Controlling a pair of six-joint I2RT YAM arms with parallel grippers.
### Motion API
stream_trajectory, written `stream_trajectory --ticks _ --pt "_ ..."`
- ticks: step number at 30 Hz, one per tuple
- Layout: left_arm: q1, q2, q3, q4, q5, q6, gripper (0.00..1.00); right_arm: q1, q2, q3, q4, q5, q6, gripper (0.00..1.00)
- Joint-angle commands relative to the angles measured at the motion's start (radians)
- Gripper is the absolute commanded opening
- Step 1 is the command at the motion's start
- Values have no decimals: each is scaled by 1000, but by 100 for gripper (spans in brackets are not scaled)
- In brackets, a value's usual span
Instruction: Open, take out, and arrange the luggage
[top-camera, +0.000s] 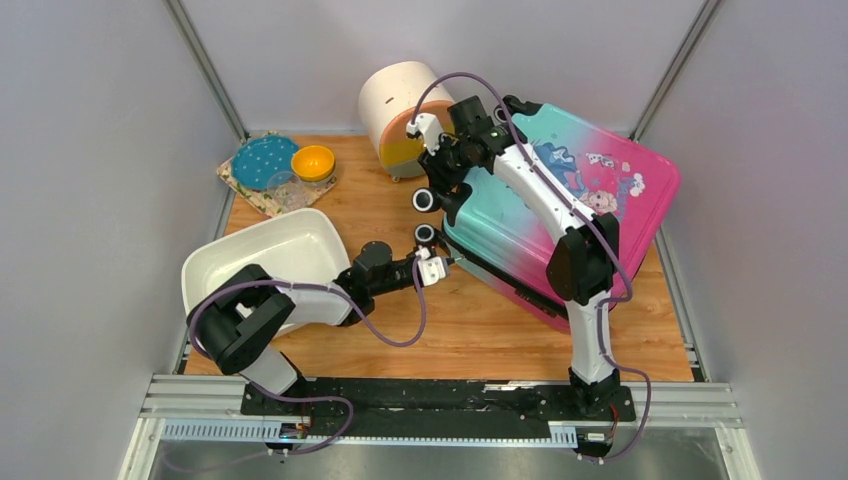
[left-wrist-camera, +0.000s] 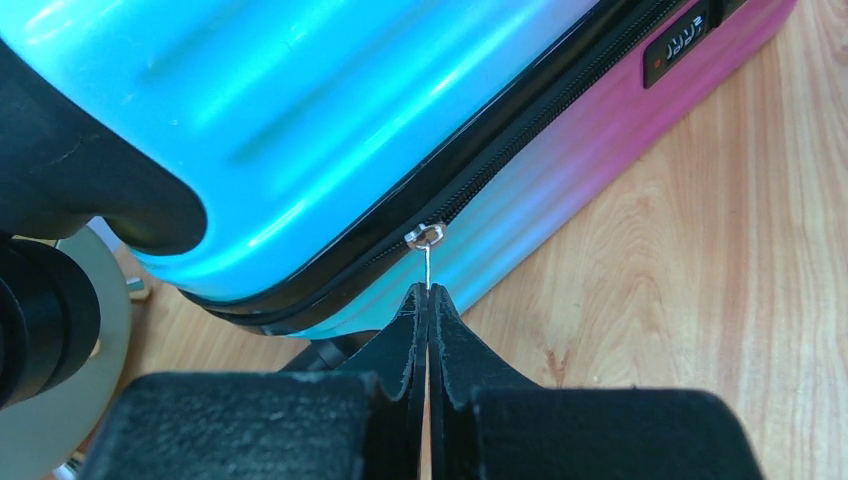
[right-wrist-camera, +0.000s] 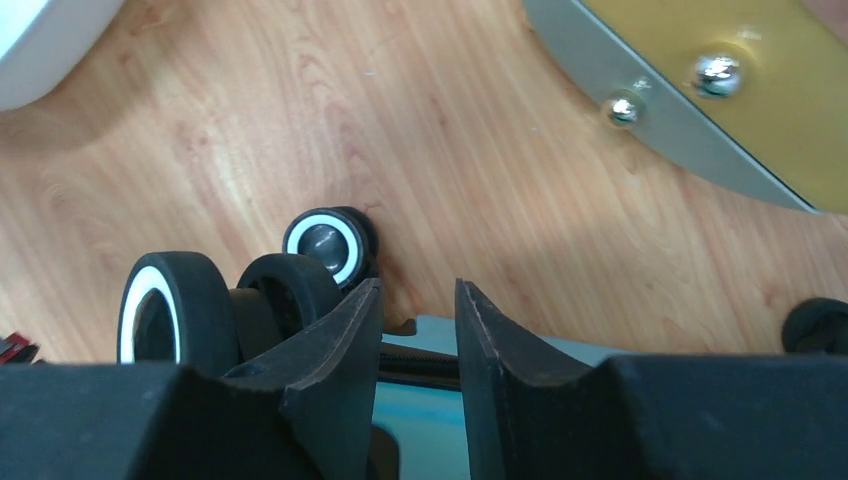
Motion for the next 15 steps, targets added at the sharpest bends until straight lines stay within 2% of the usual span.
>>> stream_trajectory --ticks 1,7,15 --pt "15 -18 -30 53 -43 -63 0 28 -34 -80 -224 -182 -55 37" --pt "29 -15 -61 119 -60 -70 0 48 -137 -241 -238 -241 -64 35" --pt "145 -108 -191 113 26 -27 0 54 -218 -346 -287 -305 -81 34"
